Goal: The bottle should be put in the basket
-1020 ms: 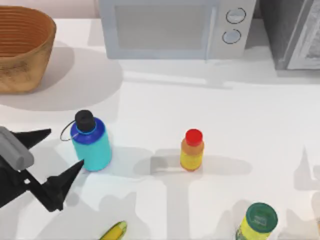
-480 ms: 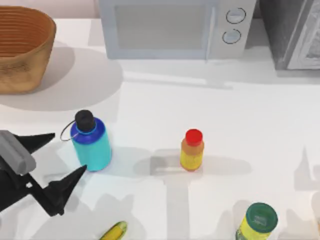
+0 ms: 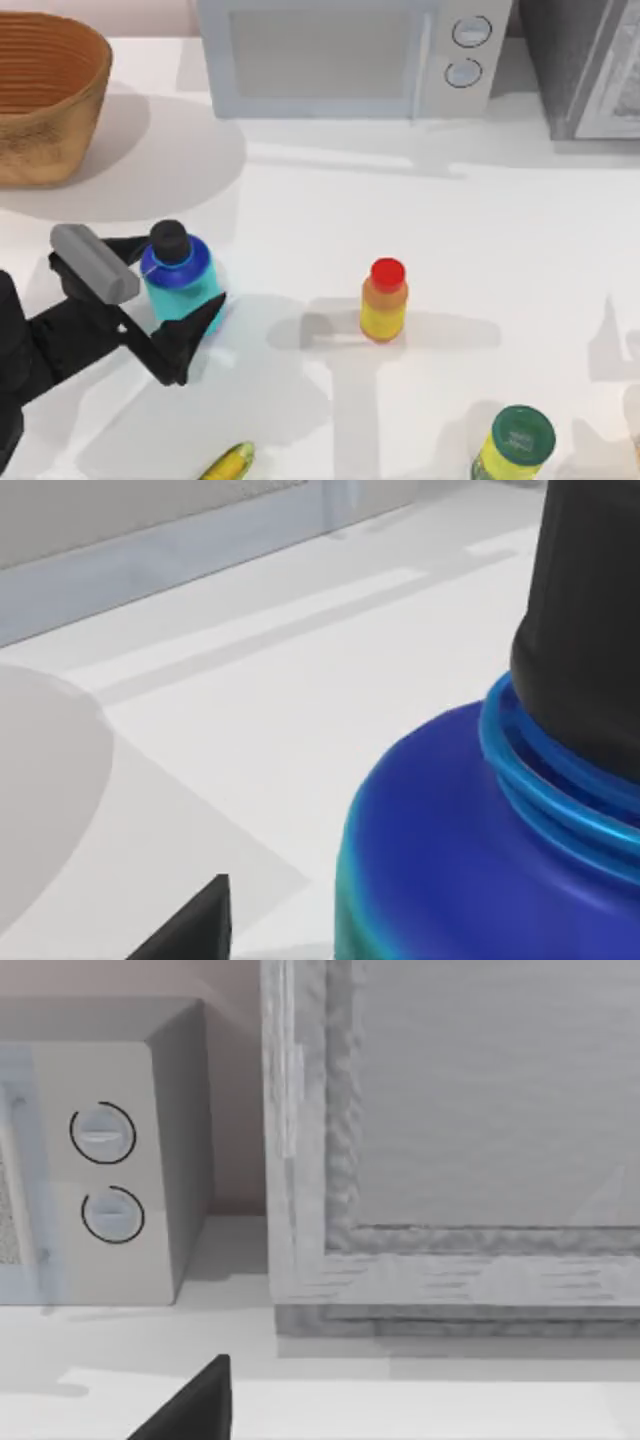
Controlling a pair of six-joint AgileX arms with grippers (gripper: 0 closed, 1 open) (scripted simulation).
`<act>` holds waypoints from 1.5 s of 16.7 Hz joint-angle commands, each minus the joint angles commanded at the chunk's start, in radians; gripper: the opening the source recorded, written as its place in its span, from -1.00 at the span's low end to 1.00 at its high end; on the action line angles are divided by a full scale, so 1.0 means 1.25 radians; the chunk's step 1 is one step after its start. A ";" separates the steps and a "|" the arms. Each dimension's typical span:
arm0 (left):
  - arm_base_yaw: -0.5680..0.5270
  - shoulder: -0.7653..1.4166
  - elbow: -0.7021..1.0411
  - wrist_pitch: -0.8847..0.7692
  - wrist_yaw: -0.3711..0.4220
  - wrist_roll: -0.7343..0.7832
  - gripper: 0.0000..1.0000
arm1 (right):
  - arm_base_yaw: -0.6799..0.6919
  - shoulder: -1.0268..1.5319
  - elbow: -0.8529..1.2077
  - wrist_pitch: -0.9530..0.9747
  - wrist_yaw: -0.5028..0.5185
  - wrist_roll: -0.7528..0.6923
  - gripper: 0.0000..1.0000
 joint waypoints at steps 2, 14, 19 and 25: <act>-0.023 0.018 0.018 0.005 -0.022 -0.008 1.00 | 0.000 0.000 0.000 0.000 0.000 0.000 1.00; -0.023 0.018 0.019 0.005 -0.023 -0.008 -0.36 | 0.000 0.000 0.000 0.000 0.000 0.000 1.00; -0.023 0.018 0.019 0.005 -0.023 -0.008 -1.00 | 0.000 0.000 0.000 0.000 0.000 0.000 1.00; -0.023 0.018 0.019 0.005 -0.023 -0.008 -1.00 | 0.000 0.000 0.000 0.000 0.000 0.000 1.00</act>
